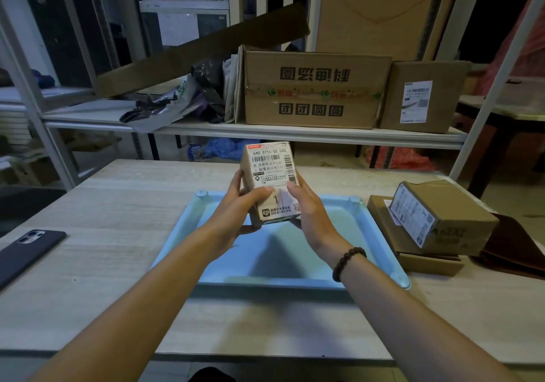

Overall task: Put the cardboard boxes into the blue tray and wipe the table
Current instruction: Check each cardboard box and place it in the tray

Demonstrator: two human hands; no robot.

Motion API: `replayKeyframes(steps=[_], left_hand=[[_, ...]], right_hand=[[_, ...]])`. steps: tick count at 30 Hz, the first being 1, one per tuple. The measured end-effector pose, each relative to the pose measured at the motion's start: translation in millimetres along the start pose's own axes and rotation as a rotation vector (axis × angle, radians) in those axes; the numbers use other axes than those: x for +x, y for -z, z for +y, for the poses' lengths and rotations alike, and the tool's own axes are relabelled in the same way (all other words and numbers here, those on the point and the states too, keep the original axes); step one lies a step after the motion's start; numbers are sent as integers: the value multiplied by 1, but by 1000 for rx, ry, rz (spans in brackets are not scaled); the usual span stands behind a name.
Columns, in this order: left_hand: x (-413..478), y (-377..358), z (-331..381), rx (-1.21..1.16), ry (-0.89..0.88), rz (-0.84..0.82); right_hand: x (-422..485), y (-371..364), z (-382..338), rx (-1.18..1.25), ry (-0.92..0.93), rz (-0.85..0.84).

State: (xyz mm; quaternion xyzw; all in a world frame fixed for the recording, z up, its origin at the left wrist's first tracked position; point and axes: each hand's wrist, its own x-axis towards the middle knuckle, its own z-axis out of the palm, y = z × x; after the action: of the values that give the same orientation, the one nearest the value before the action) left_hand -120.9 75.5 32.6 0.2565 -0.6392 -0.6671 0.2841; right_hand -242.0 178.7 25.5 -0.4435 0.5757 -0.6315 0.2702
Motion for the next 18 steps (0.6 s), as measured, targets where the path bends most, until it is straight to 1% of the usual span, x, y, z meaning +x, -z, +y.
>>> replayKeyframes(steps=[3,6,10,18], left_hand=[[1,1,-1,-34,27,22],[0,-1,-1,-30,56,18],[-2,0,-3,-10,81,76],[-3,0,-9,-14,129,110]], right_hand=[[-1,3,1,67,-42,-17],[1,2,2,61,-60,-13],[-1,-6,4,56,-76,-20],[-7,-5,3,57,-108,13]])
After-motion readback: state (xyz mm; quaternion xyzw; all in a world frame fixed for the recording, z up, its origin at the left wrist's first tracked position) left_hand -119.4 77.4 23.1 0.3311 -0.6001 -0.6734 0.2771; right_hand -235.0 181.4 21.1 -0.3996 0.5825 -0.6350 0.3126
